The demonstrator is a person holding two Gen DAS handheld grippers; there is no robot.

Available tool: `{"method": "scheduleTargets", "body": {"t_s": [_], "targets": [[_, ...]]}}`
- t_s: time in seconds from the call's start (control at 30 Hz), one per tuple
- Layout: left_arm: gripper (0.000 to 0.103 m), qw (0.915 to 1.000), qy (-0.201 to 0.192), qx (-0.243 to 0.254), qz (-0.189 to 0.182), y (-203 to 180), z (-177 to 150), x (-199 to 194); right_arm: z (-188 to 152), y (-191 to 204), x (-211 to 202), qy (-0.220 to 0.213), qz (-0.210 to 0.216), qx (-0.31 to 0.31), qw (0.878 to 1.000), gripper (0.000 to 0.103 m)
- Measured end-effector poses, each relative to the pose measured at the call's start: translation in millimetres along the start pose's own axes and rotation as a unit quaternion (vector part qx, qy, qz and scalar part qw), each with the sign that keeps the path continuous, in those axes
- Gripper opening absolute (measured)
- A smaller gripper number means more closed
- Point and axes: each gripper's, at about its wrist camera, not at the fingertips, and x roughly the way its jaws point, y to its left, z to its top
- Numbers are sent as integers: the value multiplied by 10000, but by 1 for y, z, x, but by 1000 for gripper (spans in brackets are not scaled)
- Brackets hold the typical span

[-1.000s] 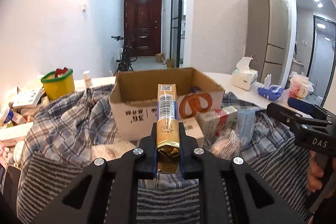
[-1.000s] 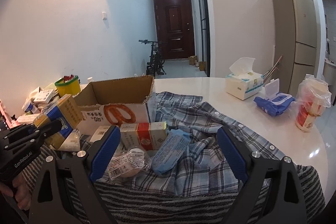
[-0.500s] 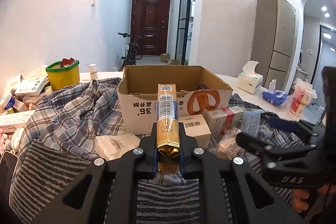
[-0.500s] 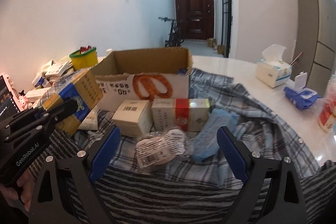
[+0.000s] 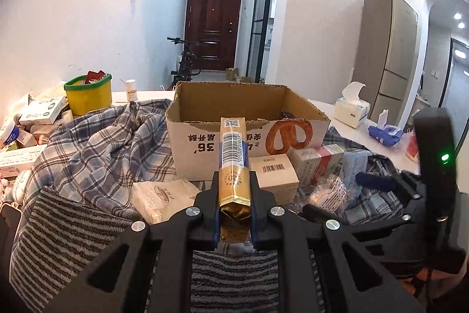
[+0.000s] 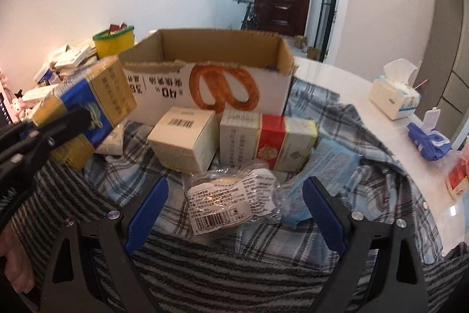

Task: Organize objects
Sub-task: 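Lift the gold-and-blue package with the left gripper toward the cardboard box, then grasp the clear plastic bag with white label using the right gripper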

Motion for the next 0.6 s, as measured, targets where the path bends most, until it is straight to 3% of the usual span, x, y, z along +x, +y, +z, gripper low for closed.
{"method": "scheduleTargets", "body": {"t_s": [0.07,0.3,0.47,0.6], "targets": [[16,10000,20,-8,-10,0,0,1,-1,1,5,100,23,-14,9999,93],[16,10000,18,-16,-20,0,0,1,-2,1,18,413,62,-25,9991,78],[16,10000,-17,-40,-58,1,0,0,-2,2,13,284,28,-31,9996,65],[16,9998,-157,-37,-136,-1,0,-4,-3,-4,-2,-103,-16,132,9999,56]]}}
